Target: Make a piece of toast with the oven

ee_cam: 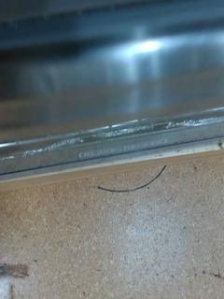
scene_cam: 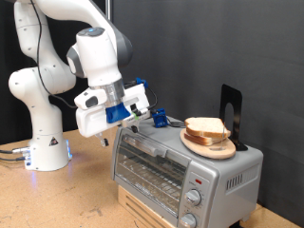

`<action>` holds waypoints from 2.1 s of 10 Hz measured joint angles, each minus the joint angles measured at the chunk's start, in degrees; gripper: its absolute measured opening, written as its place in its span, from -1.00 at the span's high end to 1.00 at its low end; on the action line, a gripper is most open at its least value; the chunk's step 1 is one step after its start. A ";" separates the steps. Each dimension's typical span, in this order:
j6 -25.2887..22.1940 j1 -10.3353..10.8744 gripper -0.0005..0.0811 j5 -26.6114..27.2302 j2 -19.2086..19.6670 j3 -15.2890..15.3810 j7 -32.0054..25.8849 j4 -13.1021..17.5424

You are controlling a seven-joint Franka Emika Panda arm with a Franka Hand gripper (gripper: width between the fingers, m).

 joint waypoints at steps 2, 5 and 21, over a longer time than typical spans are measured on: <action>1.49 -0.51 -0.99 -1.25 0.11 -0.01 0.25 -0.60; 1.50 -3.30 -0.99 -4.33 0.18 -0.26 1.90 -0.66; 6.50 -8.58 -0.99 6.85 13.41 -0.48 -6.34 7.62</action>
